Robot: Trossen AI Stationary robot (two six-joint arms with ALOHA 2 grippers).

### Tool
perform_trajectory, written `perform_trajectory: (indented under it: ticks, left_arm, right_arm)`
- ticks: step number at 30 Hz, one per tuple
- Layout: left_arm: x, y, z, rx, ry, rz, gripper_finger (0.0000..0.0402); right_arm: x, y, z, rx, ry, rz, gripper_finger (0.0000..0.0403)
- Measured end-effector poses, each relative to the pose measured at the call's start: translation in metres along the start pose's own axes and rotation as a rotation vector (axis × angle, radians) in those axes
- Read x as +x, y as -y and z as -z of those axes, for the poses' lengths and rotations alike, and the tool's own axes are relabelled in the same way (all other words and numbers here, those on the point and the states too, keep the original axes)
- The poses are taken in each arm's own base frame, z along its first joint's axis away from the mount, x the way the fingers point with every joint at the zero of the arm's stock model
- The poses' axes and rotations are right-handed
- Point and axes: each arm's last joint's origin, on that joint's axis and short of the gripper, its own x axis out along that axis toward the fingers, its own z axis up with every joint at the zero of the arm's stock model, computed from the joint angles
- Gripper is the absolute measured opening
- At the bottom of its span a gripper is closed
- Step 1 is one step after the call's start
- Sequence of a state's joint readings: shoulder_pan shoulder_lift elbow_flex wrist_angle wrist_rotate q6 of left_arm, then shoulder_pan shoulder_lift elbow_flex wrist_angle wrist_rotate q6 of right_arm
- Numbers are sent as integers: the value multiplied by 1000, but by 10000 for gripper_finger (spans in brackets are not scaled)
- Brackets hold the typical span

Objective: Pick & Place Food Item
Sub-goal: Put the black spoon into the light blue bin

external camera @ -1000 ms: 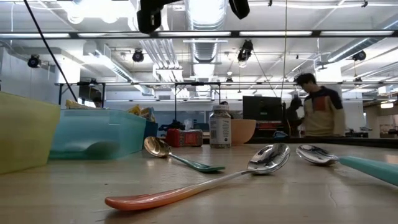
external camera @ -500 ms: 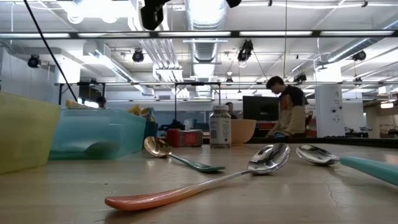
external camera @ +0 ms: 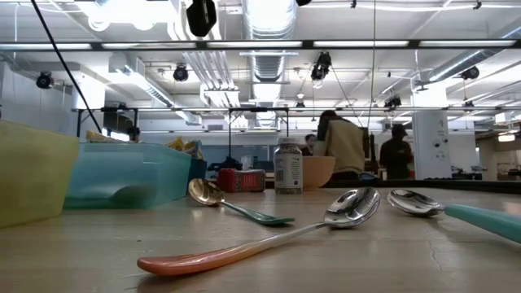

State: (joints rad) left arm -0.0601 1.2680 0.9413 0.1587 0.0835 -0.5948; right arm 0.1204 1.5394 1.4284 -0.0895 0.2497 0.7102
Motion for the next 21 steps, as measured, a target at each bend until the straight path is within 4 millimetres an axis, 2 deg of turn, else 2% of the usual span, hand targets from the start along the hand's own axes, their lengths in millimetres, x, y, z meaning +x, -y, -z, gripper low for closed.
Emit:
perform_trajectory:
  ticks: [13,21]
  left_arm:
    - [0,1,0,10,-20,26,4]
    - [-1,0,4,-58,-74,29,4]
  right_arm:
    - [0,0,0,-12,-10,-8,8]
    - [0,1,4,-23,-60,-12,10]
